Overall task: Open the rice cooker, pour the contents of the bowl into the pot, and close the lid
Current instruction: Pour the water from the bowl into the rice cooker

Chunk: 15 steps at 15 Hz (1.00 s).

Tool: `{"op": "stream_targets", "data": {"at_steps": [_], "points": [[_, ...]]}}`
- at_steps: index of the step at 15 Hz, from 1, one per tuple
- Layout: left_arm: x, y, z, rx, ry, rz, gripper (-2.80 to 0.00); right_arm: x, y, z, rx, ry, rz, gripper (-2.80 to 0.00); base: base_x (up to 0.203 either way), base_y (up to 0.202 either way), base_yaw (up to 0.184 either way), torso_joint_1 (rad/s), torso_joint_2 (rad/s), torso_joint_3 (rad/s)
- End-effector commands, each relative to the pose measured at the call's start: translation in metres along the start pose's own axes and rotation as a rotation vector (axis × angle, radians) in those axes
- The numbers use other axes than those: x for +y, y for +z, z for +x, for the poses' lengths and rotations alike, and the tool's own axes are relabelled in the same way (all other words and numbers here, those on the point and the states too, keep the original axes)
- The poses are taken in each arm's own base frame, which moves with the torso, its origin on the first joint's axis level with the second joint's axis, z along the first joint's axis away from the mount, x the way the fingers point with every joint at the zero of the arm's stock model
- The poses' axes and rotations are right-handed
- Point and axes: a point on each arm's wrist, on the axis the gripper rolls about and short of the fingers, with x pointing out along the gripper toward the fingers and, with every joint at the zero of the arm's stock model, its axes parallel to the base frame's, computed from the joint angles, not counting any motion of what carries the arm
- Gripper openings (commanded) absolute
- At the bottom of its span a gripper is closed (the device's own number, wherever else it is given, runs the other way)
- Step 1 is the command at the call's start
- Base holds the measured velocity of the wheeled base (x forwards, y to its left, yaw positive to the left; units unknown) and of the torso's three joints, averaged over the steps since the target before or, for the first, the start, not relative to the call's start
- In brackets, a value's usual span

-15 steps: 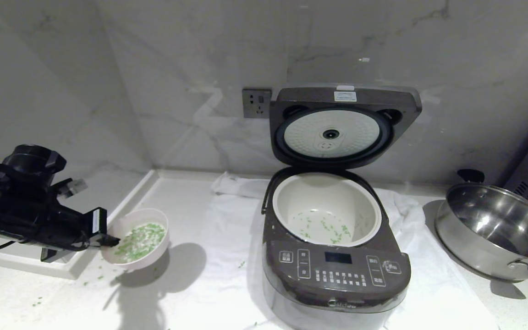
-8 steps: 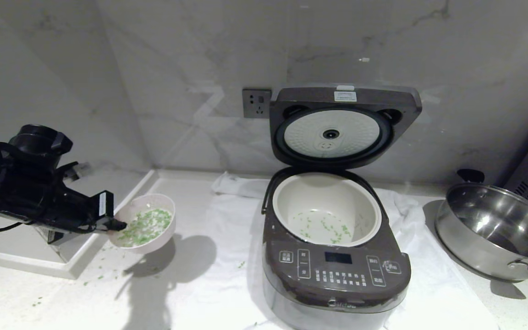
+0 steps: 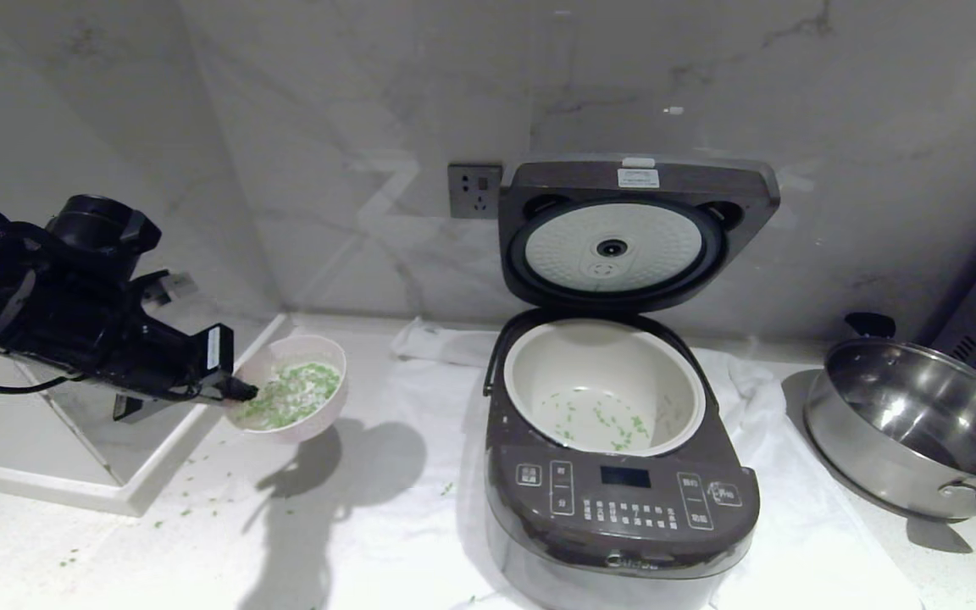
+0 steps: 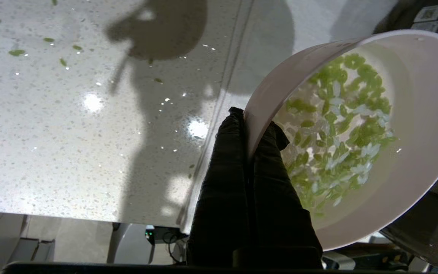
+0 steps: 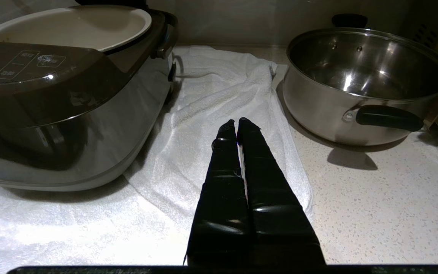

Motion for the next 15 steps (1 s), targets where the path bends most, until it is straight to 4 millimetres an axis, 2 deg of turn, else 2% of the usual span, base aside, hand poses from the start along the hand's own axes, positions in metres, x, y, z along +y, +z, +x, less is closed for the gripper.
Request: {"op": "stream_targets", "data": {"at_steps": [1, 5, 10, 15], "points": [[-0.012, 0.005, 0.004, 0.016, -0.014, 0.021, -2.8, 0.0, 0.0, 0.0, -0.001, 0.0, 0.0, -2.8, 0.0, 0.0, 0.0, 0.0, 0.0, 0.0], [-0.035, 0.013, 0.016, 0.063, 0.002, 0.071, -2.8, 0.0, 0.0, 0.0, -0.001, 0.0, 0.0, -2.8, 0.0, 0.0, 0.0, 0.0, 0.0, 0.0], [-0.068, 0.025, 0.014, 0.069, -0.013, 0.132, -2.8, 0.0, 0.0, 0.0, 0.0, 0.0, 0.0, -2.8, 0.0, 0.0, 0.0, 0.0, 0.0, 0.0], [-0.102, 0.024, 0.021, 0.096, -0.043, 0.19, -2.8, 0.0, 0.0, 0.0, 0.001, 0.0, 0.0, -2.8, 0.0, 0.0, 0.0, 0.0, 0.0, 0.0]]}}
